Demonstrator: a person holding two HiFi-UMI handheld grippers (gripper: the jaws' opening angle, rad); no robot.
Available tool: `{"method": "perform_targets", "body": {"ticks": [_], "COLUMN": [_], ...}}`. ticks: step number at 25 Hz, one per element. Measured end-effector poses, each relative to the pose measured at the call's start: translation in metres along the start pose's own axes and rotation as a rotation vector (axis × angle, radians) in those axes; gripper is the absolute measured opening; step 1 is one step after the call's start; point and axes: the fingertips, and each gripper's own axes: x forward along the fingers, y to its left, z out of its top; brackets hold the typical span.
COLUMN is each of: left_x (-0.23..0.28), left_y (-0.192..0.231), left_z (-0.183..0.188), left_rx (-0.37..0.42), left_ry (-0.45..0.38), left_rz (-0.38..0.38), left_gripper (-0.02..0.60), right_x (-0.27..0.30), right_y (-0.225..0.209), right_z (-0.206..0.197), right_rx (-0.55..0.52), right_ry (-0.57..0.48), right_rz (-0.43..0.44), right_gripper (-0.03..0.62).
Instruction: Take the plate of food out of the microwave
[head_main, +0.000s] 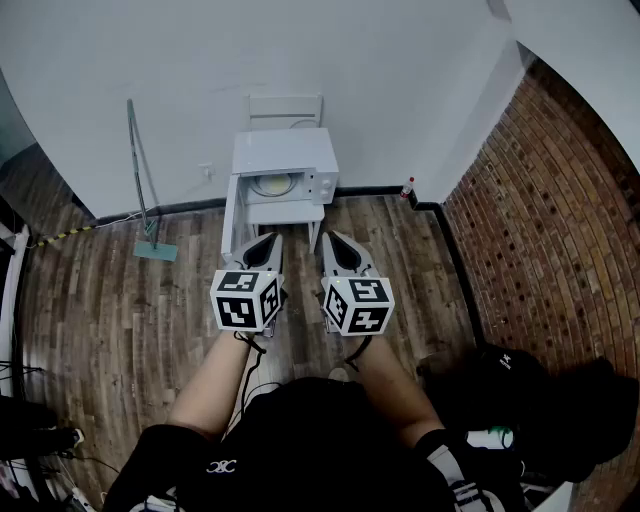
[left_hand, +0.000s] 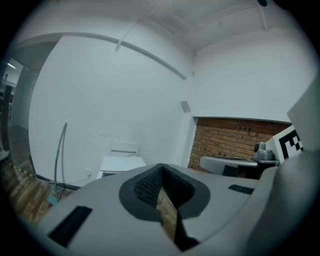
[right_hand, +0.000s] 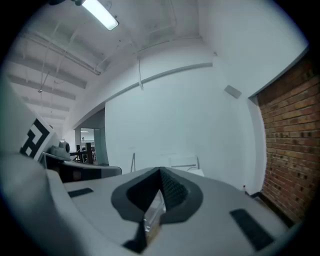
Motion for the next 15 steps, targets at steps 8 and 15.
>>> {"method": "perform_targets", "body": {"ticks": [8, 15], "left_x": [-0.004, -0.013], "left_y": [0.006, 0.021], "left_z": [-0.009, -0.014], "left_rx": [0.008, 0.000], "left_ry": [0.019, 0.024], "left_rz": [0.004, -0.002], "left_gripper": [0.000, -0.001], "right_x": [-0.002, 0.004], "right_y": [0.005, 0.016], "right_z": [-0.007, -0.024], "right_rx": [0.032, 0.031], "right_ry": [-0.011, 0.036], "right_rz": [-0.022, -0.045], "right_gripper": [0.014, 0.014]}}
